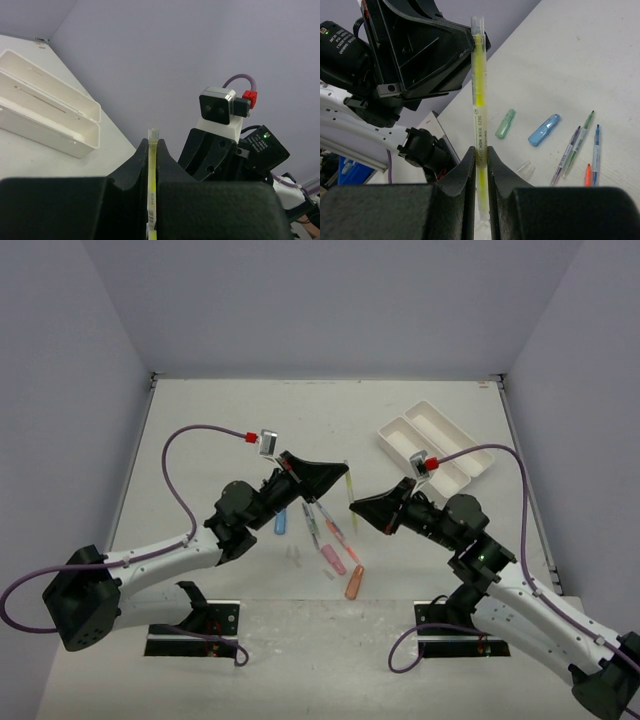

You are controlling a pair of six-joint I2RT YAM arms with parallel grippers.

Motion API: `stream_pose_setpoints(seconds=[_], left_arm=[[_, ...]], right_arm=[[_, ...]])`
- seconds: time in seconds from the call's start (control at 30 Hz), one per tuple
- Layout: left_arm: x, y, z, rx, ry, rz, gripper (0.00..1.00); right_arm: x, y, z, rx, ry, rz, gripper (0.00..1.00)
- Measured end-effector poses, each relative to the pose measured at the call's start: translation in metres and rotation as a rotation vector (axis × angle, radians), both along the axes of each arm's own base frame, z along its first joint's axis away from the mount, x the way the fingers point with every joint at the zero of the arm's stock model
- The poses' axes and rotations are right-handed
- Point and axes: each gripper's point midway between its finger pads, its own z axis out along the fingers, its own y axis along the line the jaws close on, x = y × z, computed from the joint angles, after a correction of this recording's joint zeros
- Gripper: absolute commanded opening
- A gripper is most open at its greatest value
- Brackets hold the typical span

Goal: Sort the stationery into containers
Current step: Close the pen cap on the pen.

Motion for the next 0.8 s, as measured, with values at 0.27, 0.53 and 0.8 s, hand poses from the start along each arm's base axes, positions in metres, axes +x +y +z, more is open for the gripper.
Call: stream_pose_setpoints(seconds=[0.27,0.53,0.8], left_arm=[[-0.002,-0.004,0.011,-0.009,-0.05,-0.025,0.14],[-0.006,-0.01,0.012,0.053,-0.088,-0.051,0.11],[-0.011,-0.013,0.016,0.07,-0.13,-0.083,0.0]], right_arm=[[0.006,0.003,0.019,-0.001,-0.047,-0.003,0.0],[0.009,0.005,0.023,0.007,-0.059,-0.005,0.0],[0.009,0.008,0.027,0.0,-0.063,0.012,0.28]])
